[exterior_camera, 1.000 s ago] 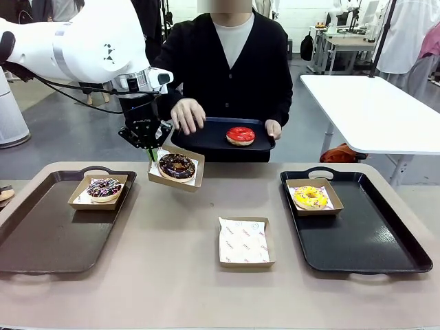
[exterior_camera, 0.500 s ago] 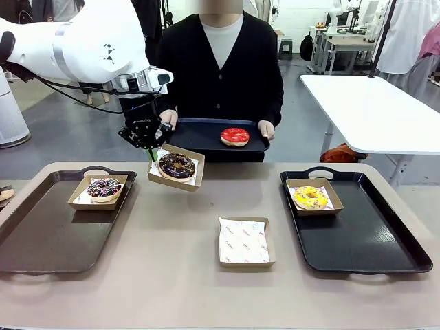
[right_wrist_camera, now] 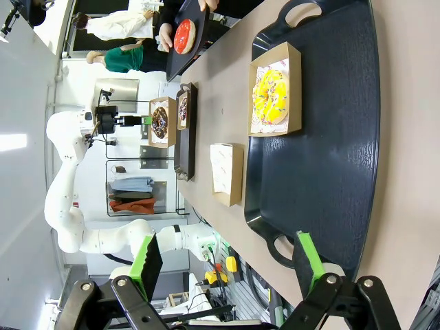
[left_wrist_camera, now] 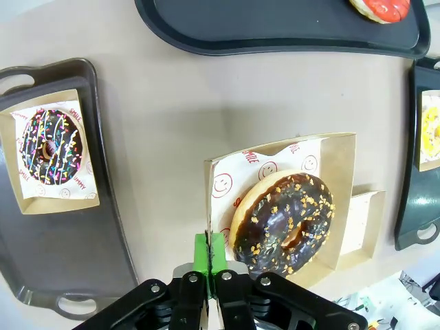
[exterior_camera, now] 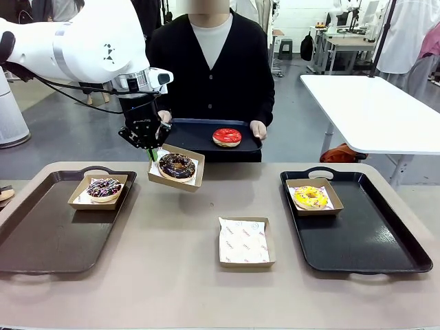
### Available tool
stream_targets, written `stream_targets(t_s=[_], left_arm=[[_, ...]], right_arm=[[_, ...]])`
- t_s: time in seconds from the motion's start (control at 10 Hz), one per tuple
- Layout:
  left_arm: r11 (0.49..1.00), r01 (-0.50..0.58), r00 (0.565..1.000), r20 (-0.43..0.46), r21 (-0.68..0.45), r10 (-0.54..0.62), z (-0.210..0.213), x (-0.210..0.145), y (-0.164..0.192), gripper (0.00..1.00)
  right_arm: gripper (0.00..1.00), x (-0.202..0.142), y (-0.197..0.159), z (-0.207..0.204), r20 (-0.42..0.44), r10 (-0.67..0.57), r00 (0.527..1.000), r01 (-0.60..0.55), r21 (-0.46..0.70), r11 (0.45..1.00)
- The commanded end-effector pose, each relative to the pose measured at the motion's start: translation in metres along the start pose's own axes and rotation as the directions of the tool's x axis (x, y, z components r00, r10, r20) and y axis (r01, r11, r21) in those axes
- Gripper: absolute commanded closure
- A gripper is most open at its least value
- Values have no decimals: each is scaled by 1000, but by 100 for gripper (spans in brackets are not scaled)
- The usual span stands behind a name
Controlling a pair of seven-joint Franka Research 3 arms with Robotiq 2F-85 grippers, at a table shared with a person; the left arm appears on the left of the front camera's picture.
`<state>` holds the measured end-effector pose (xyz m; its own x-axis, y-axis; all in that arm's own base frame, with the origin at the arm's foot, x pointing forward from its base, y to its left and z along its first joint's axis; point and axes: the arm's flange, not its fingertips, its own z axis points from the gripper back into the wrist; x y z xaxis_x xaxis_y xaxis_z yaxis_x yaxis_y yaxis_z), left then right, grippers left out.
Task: Individually package the donuts and arrange them on the tray.
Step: Place the picked Paper togo box on the Handle tray while simultaneously picking up another Paper togo box from the table with the other hand.
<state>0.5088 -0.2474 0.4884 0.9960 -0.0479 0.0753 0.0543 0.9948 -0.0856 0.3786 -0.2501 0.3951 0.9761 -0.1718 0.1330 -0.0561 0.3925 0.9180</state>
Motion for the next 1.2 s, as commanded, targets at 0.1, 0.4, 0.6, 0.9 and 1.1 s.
stream_targets(t_s=[0.1, 0.4, 0.6, 0.9, 1.1], left_arm=[[1000, -4, 1000, 2, -5, 4, 2, -2, 2, 100], [995, 88, 996, -18, -38, -89, -2, -2, 8, 99], [995, 97, 995, 5, -32, -97, 22, -20, 30, 99], [991, 104, 994, 31, -84, -102, 63, -45, 89, 99], [990, 97, 995, 13, -104, -96, 71, -51, 128, 99]], right_arm=[[0, 0, 0, -1, -1, -1, 1000, 1, 1, 1000], [0, 1, 12, -14, -58, 28, 998, -32, -64, 997], [0, -6, 64, -47, -171, 77, 982, -111, -195, 975], [0, -15, 153, -107, -292, 103, 951, -217, -389, 895], [0, -21, 197, -156, -350, 106, 931, -274, -476, 835]])
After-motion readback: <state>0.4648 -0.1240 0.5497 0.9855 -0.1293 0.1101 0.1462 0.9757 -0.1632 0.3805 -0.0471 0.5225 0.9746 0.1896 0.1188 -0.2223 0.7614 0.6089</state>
